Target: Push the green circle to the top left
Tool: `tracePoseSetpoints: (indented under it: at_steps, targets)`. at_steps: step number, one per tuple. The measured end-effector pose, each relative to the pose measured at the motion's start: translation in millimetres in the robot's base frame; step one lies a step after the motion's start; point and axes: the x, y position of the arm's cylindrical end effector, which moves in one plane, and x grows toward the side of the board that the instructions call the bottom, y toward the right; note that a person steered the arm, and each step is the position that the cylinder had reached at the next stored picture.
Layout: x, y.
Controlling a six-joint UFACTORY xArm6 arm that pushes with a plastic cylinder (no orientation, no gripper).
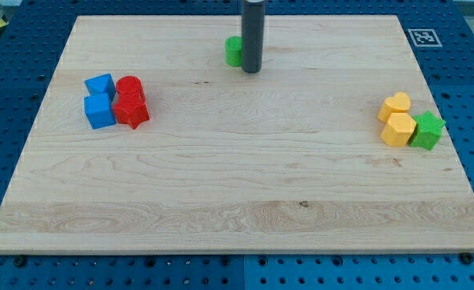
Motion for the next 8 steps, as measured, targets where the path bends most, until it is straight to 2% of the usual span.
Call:
tracePoseSetpoints:
  at_steps: [1,3,6,8]
  targets:
    - [-6.4,7.6]
    - [-31.3,-23.4]
    - [-35.3,-22.9]
    - [-40.5,-73.7]
